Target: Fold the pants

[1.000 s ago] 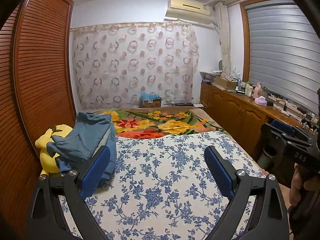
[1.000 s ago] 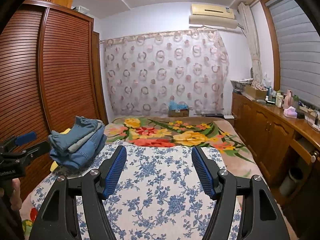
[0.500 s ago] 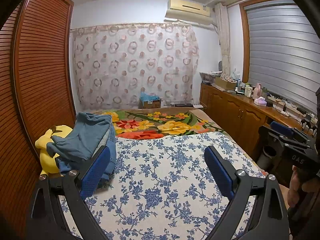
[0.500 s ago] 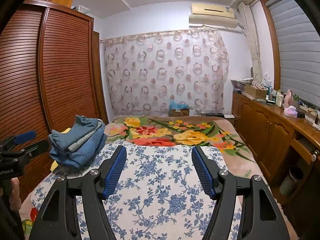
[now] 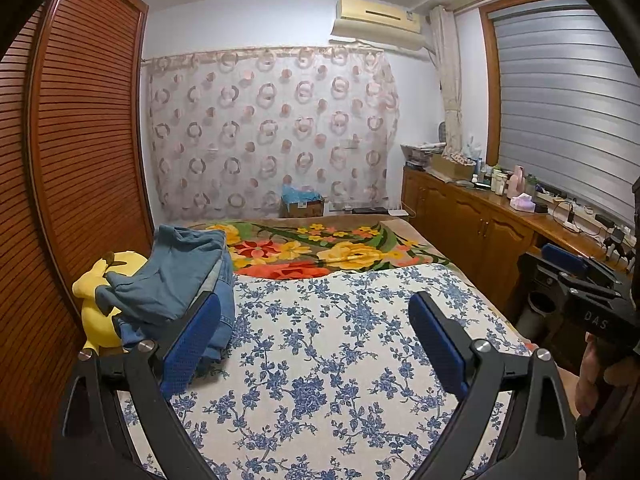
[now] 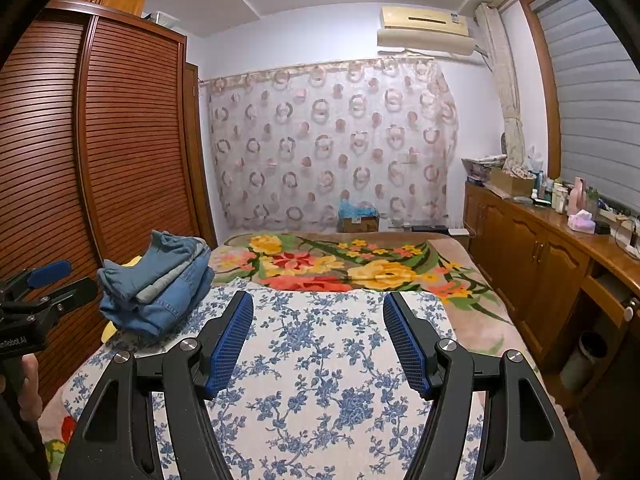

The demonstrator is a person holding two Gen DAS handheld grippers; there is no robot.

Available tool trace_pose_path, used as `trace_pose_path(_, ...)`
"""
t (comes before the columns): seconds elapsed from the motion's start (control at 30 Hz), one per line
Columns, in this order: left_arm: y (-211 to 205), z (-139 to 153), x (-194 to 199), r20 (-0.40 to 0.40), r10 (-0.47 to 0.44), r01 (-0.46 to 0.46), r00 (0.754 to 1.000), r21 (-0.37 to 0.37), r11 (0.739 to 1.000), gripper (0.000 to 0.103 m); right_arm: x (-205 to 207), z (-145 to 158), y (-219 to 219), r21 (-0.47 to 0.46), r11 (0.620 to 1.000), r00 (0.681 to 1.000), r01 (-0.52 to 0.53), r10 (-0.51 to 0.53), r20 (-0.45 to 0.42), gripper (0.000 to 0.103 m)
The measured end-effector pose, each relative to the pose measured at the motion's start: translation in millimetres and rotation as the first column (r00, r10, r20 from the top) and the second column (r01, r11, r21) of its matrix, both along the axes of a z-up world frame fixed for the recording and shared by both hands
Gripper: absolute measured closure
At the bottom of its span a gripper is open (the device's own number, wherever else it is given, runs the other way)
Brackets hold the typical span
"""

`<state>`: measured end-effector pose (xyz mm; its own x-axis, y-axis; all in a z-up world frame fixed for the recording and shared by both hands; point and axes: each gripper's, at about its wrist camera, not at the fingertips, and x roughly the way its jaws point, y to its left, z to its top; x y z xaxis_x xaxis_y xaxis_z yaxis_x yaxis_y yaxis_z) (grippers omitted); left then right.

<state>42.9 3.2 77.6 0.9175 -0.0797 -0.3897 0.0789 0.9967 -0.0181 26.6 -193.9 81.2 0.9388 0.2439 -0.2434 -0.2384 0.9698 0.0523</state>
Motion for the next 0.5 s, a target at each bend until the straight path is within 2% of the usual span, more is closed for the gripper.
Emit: trace_pose_path(0.5,0.1,-0.5,-0.5,0.0,0.0,0.0,1.0,0.001,1.0,0.008,-1.1,-2.1,2.2,0.001,1.0,1.0,0.001,-0.001,-0.001,0.033)
